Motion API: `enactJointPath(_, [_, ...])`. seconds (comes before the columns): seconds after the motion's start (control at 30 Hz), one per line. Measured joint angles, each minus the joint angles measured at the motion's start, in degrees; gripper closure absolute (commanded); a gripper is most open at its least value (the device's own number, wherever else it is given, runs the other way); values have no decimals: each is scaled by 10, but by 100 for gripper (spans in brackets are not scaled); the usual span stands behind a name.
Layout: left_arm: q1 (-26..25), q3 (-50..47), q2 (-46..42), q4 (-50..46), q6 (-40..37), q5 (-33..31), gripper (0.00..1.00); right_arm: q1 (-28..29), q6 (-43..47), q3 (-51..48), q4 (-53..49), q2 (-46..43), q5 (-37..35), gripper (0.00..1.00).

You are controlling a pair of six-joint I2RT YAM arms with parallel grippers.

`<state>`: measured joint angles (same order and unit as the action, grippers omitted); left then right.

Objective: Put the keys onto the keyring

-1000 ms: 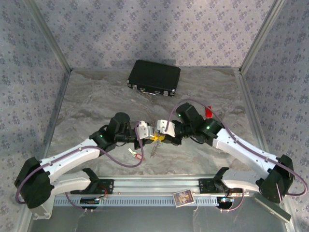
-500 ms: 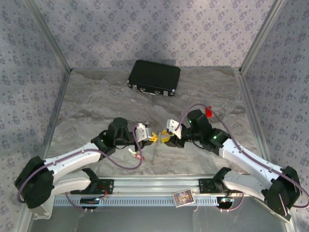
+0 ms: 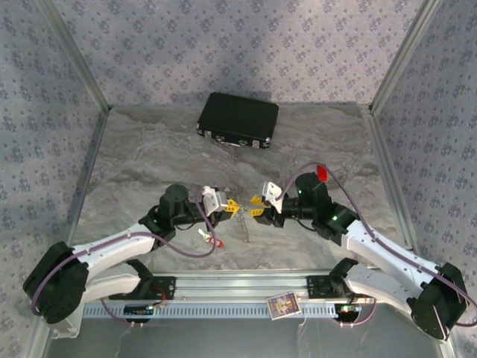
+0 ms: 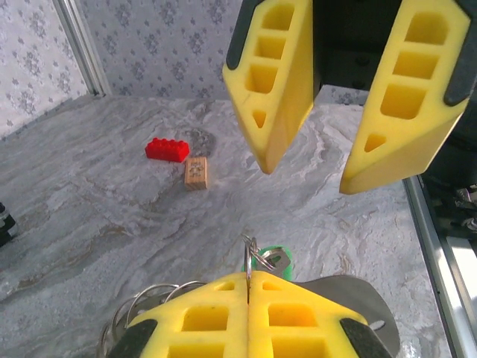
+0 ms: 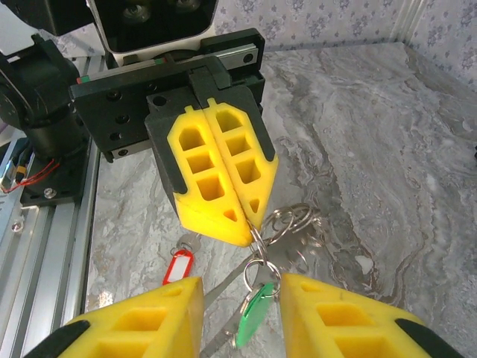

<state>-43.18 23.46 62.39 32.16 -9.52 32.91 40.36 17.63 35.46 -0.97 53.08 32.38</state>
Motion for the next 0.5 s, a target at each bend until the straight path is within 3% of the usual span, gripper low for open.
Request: enactJointPath(0.5, [0,-2,0,16,-1,29,100,9,0,14,0,45,28,69])
